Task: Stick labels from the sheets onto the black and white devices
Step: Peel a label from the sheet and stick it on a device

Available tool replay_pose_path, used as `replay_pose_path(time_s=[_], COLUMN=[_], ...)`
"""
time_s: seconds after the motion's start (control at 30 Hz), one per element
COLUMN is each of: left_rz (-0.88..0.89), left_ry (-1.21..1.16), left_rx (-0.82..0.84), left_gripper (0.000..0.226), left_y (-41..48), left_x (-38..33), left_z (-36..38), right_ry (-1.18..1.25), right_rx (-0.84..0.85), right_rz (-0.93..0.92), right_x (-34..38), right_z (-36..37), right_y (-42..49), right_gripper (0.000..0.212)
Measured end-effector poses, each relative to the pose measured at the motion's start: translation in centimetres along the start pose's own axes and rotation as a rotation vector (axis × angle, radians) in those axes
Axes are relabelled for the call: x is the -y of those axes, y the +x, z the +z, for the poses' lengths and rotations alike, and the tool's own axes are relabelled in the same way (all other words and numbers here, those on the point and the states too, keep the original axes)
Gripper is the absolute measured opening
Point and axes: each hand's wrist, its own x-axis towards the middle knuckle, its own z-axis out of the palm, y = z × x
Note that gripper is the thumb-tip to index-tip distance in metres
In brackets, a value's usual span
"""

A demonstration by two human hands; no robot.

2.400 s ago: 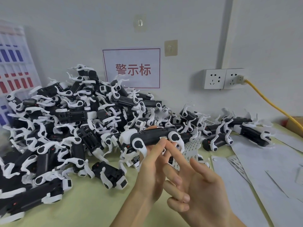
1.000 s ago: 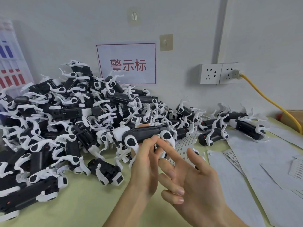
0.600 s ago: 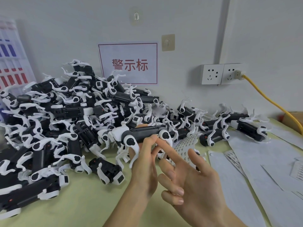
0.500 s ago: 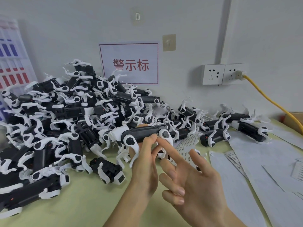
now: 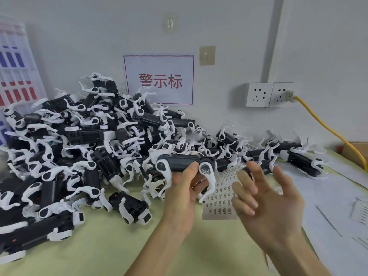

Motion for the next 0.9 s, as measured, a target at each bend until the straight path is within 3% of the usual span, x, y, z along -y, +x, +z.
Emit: replay_pose_path(time_s=[0.13, 0.23, 0.3, 0.37, 0.47, 0.53, 0.77, 0.9], left_rz=[0.044, 0.093, 0.103, 0.134, 0.158, 0.143, 0.184, 0.266], left_ry=[0.098, 0.152, 0.162, 0.197, 0.241, 0.225, 0.25, 0.302], left_rx=[0.063, 0.143, 0.148, 0.171, 0.19, 0.221, 0.169, 0.05], left_gripper=[0.043, 0.028, 0.028, 0.037, 0.081, 0.089, 0.03, 0.02], left_y=[-0.3, -0.8, -1.0, -1.1, -1.4, -1.5, -1.2, -1.4], left_x=[0.4, 0.6, 0.7, 0.7, 0.7, 0.7, 0.7, 0.7], left_z=[0.2, 0.7, 0.9, 0.9, 0.9, 0.8, 1.0, 0.6], right_ry=[-0.395, -0.648, -0.751, -0.799, -0.817, -0.807, -0.745, -0.874], right_rx=[-0.023, 0.124, 0.212, 0.242, 0.247, 0.238, 0.253, 0.229], right_rz=[-0.197, -0.226, -0.226, -0.215, -0.19, -0.197, -0.156, -0.178], right_x=[0.9, 0.3, -0.5, -1.2, -1.5, -1.3, -0.9, -1.3], right_z=[0.2, 0.1, -0.1, 0.0, 0.1, 0.0, -0.2, -0.2], right_y=[0.6, 0.5, 0.5, 0.5, 0.5, 0.5, 0.7, 0.7], right_gripper=[0.042, 0.072, 0.076, 0.07, 0.065, 0.064, 0.059, 0.048])
